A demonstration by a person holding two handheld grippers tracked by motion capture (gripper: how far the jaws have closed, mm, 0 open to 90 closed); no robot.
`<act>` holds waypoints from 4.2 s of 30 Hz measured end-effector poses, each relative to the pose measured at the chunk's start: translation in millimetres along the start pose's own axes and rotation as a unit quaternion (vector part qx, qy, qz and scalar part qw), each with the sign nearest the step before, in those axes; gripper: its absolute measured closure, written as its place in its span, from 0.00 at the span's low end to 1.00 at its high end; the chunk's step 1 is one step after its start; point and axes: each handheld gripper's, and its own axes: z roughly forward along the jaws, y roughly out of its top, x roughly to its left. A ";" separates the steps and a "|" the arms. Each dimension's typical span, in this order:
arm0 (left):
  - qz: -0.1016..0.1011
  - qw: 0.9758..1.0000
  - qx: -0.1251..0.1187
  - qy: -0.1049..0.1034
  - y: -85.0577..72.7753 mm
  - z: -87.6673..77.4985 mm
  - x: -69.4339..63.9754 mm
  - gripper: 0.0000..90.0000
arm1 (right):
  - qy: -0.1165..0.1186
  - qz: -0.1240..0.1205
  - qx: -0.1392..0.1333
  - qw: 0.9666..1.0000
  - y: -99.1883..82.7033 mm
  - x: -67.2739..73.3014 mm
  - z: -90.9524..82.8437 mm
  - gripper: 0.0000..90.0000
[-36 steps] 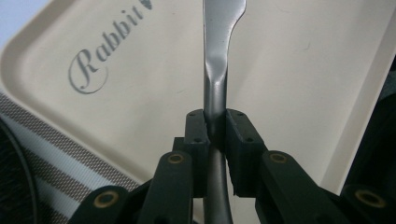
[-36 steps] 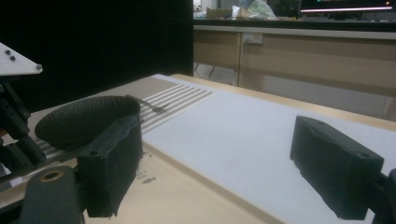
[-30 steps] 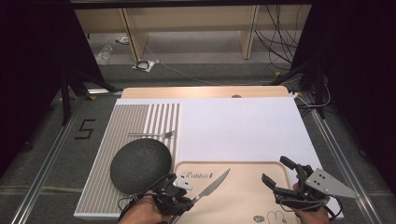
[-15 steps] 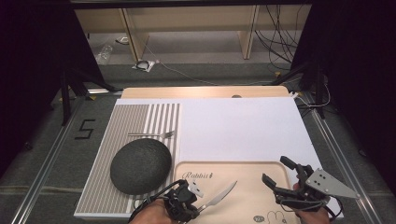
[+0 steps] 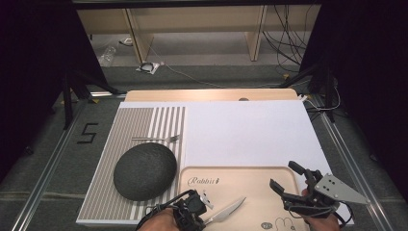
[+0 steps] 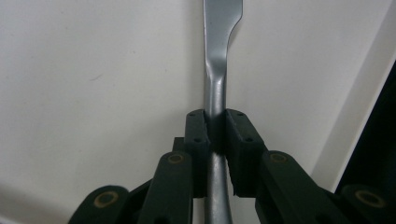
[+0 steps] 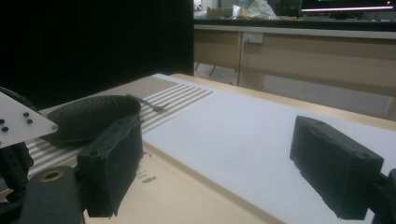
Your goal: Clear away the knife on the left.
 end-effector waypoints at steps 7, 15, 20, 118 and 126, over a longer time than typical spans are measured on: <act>0.007 1.000 -0.002 0.000 -1.5 1.4 0.1 0.88 | 0.001 0.000 0.001 1.000 -0.1 -0.2 0.4 0.20; 0.017 0.999 -0.041 0.018 2.8 -5.1 -7.4 0.50 | 0.001 -0.001 0.001 1.000 -0.1 -0.2 0.3 0.20; 0.014 0.998 -0.055 0.032 6.5 -6.0 -10.5 0.39 | 0.000 -0.001 0.001 1.000 0.0 -0.1 0.1 0.20; -0.023 0.993 -0.053 0.101 -14.8 -6.2 31.7 0.99 | 0.000 -0.002 0.000 1.000 0.4 -0.3 -1.1 0.21; -0.031 0.994 -0.046 0.098 -18.4 -8.8 35.1 0.99 | 0.000 -0.002 0.000 1.000 0.3 -0.1 -0.9 0.21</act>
